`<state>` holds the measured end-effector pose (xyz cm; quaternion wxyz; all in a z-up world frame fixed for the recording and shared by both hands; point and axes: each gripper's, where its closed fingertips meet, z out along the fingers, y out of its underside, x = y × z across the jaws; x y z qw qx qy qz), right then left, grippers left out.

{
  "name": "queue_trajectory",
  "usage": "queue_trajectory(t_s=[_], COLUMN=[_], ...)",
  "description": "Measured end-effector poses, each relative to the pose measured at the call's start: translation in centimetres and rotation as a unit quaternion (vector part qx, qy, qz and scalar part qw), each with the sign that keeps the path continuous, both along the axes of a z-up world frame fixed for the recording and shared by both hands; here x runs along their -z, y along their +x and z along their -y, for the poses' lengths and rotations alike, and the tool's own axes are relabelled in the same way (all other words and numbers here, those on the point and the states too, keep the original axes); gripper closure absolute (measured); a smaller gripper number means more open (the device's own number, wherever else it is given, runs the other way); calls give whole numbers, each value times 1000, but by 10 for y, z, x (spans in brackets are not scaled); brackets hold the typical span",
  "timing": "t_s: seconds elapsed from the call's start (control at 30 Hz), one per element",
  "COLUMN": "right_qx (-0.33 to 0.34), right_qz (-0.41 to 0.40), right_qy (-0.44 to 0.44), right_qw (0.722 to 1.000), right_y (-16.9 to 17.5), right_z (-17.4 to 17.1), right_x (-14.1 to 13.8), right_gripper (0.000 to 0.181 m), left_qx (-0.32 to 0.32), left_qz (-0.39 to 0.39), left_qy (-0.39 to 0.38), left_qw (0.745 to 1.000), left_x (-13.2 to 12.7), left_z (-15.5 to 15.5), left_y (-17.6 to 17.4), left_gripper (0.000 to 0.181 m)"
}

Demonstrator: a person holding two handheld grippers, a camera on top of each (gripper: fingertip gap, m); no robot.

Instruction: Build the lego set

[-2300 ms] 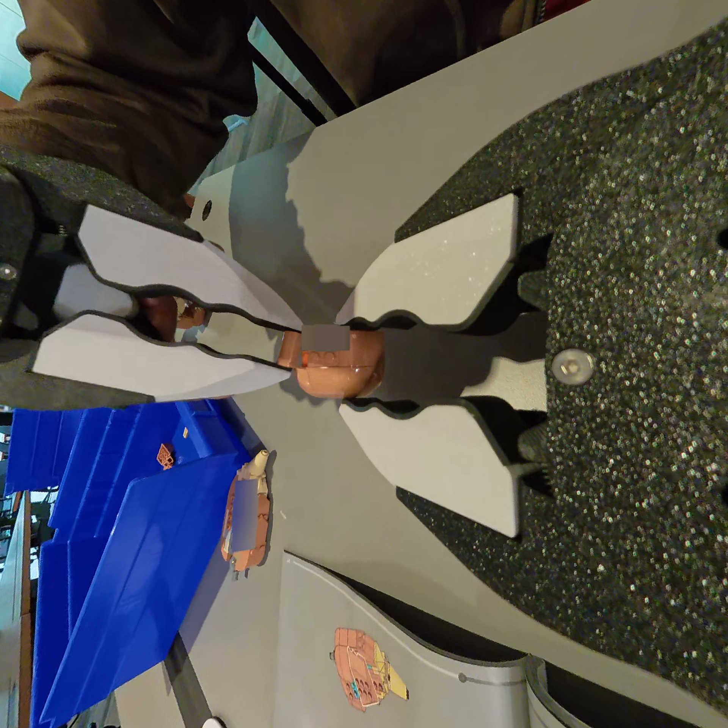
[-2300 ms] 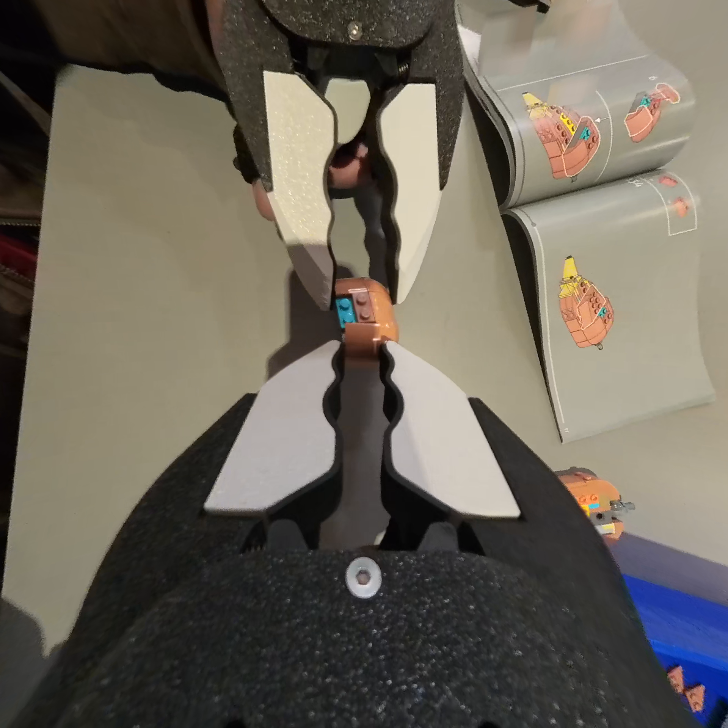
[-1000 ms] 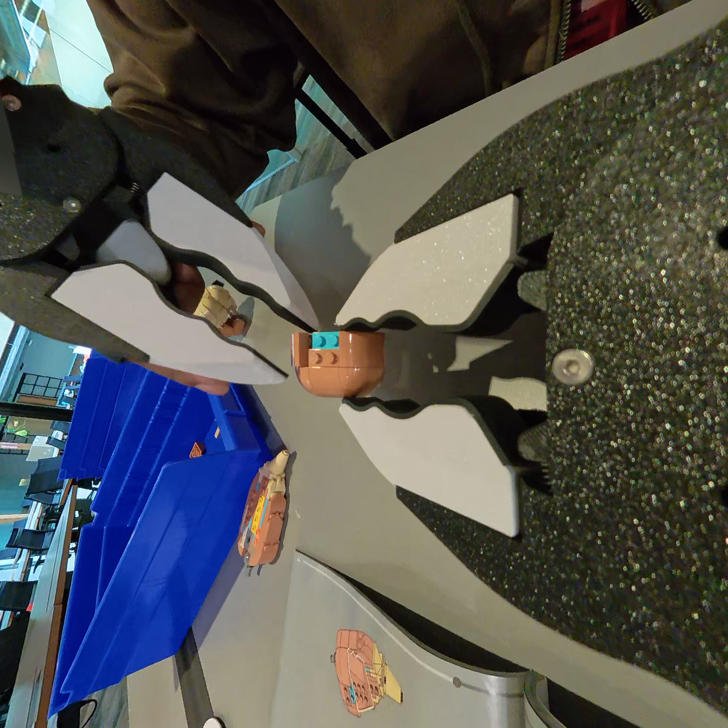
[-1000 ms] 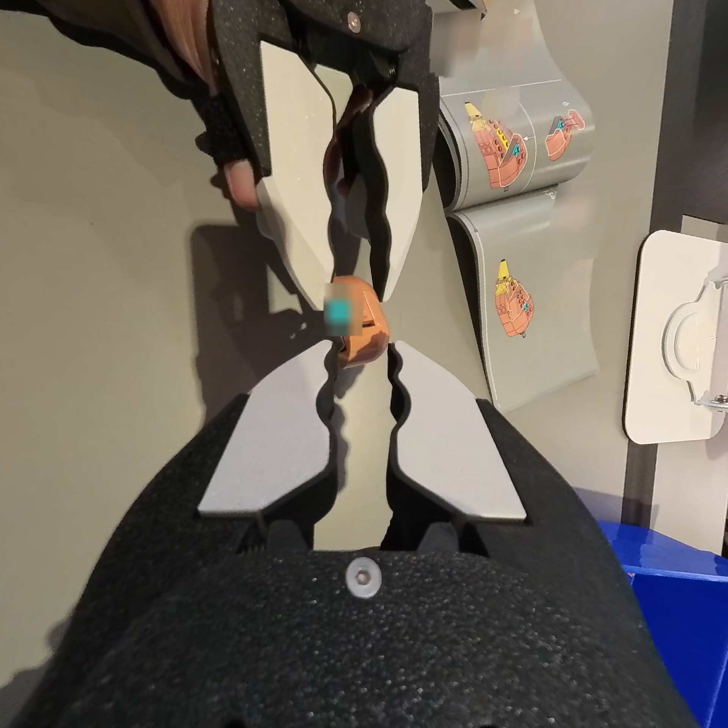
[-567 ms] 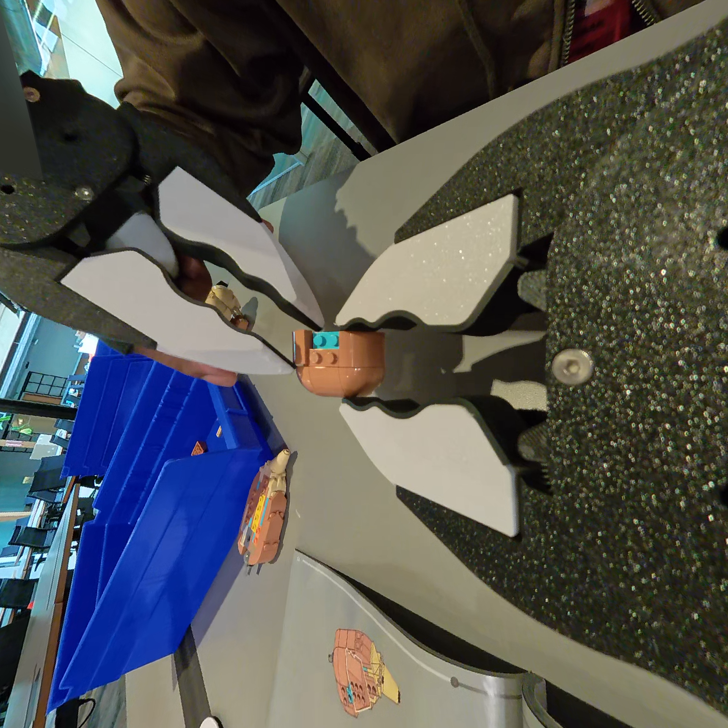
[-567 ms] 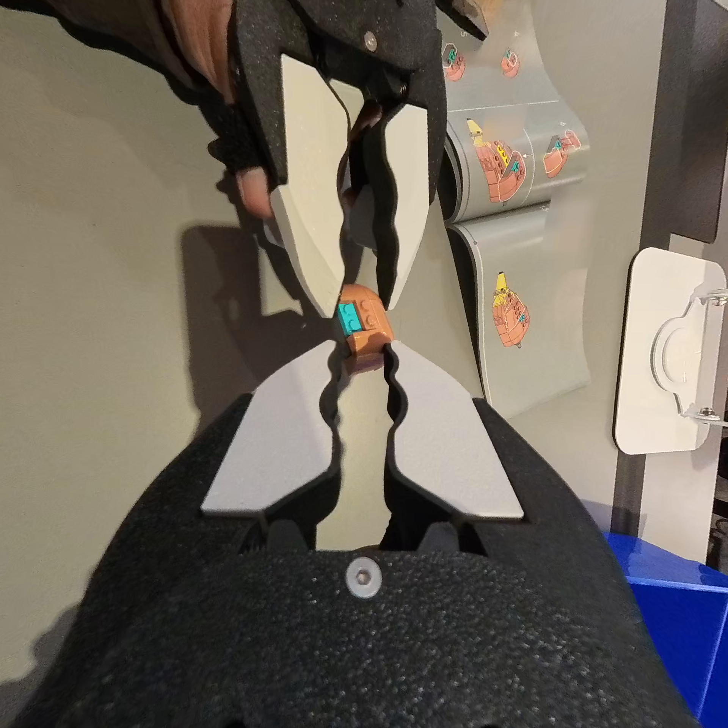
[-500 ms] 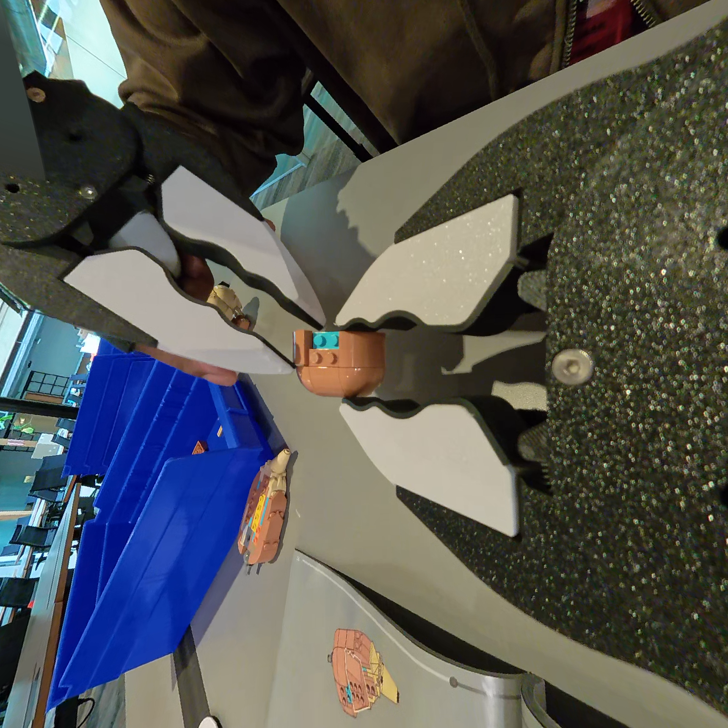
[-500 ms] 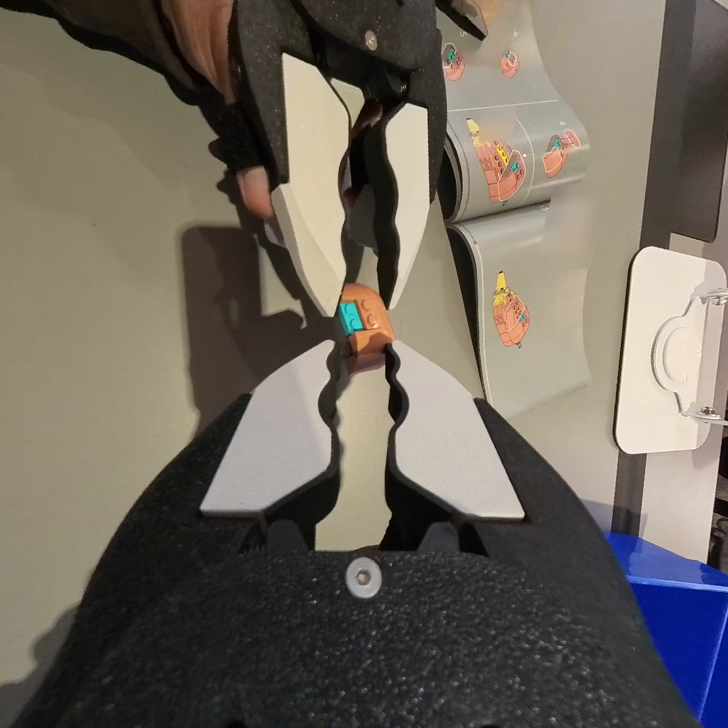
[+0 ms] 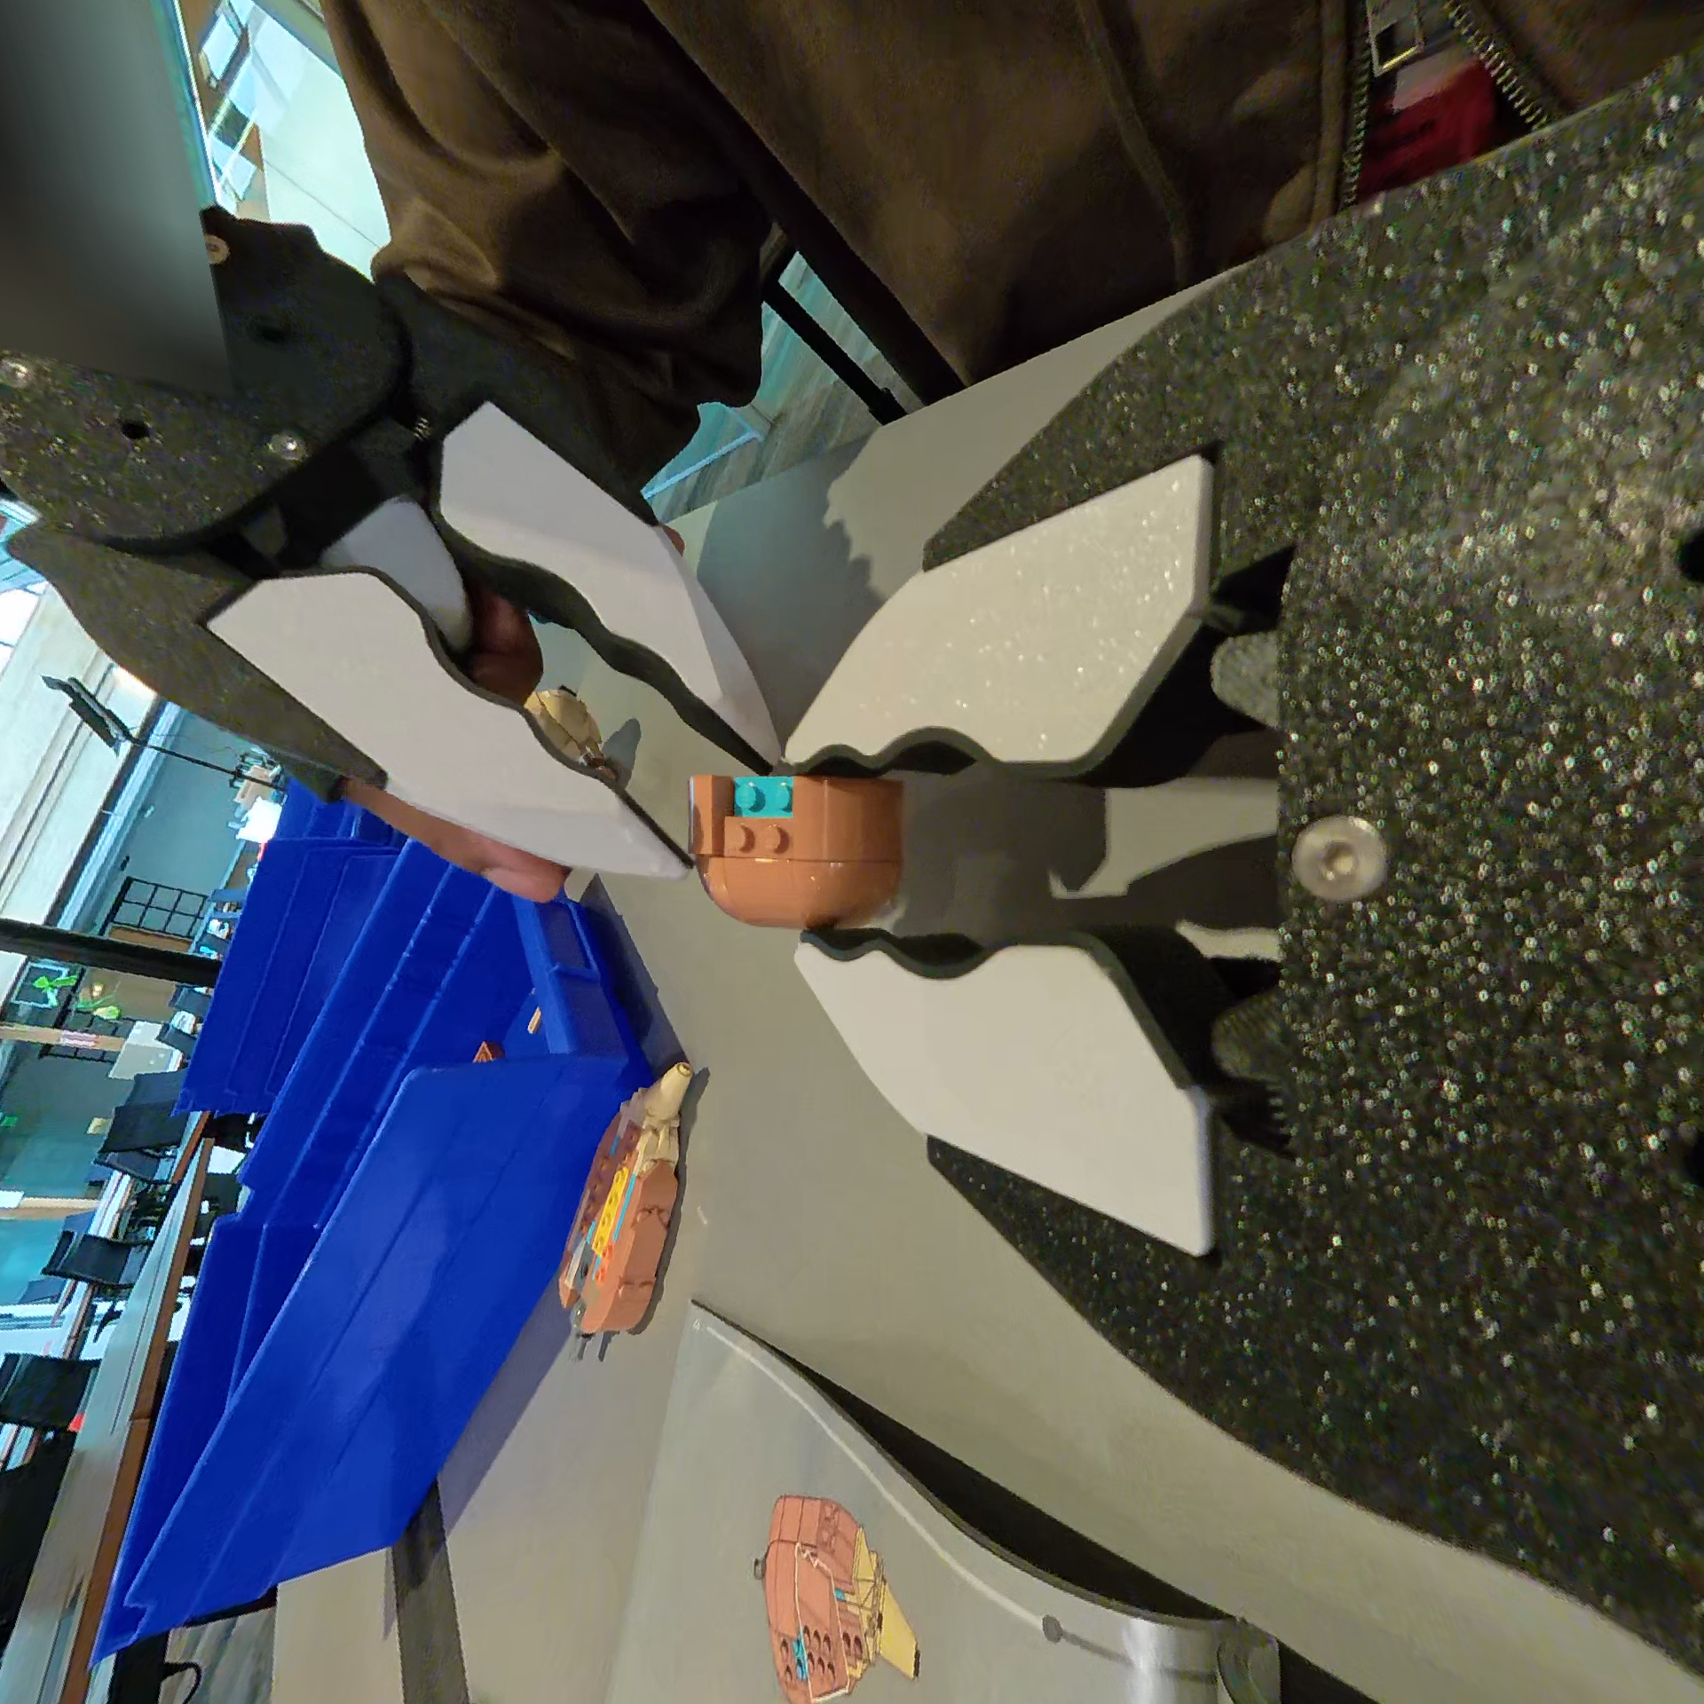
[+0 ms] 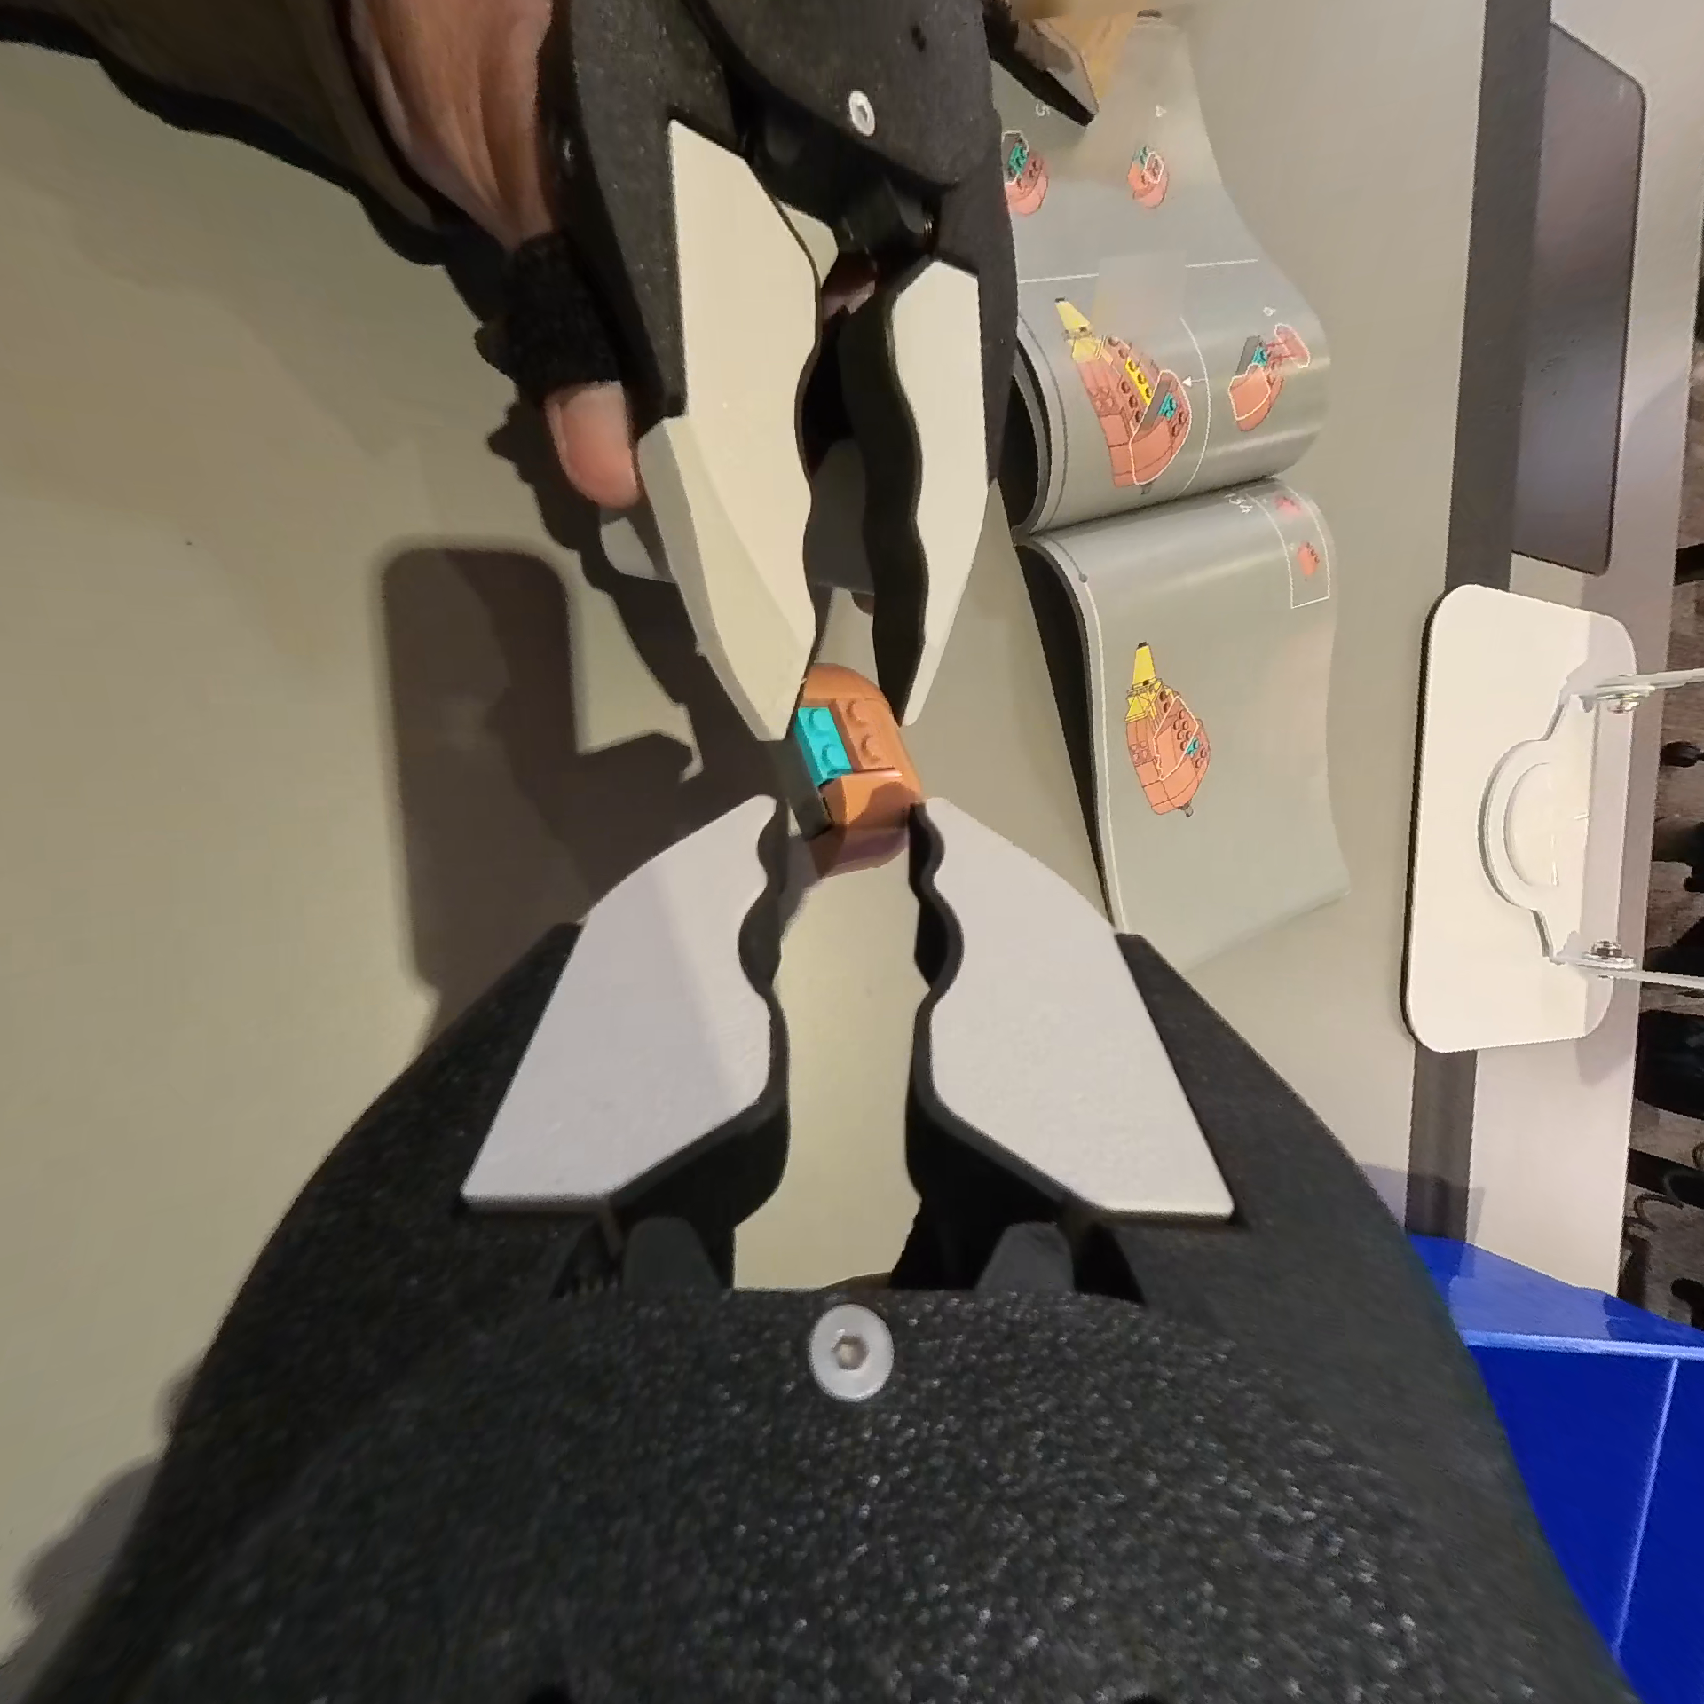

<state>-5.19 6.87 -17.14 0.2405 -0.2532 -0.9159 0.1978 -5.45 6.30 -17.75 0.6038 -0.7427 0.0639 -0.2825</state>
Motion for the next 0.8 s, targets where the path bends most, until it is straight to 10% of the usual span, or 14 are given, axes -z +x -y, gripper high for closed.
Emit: queue_trajectory(t_s=[0.37, 0.8], right_qx=[-34, -158], right_qz=[-36, -258], right_qy=[-3, 42], right_qw=[999, 952], right_y=[2, -3], right_z=[-3, -3], right_x=[-8, -18], right_gripper=[147, 140], left_qx=[-3, -1], left_qz=[13, 38], left_qy=[4, 9], left_qw=[1000, 999], left_x=[-3, -7], left_z=[0, 2], left_y=[-3, -8], left_gripper=[150, 150])
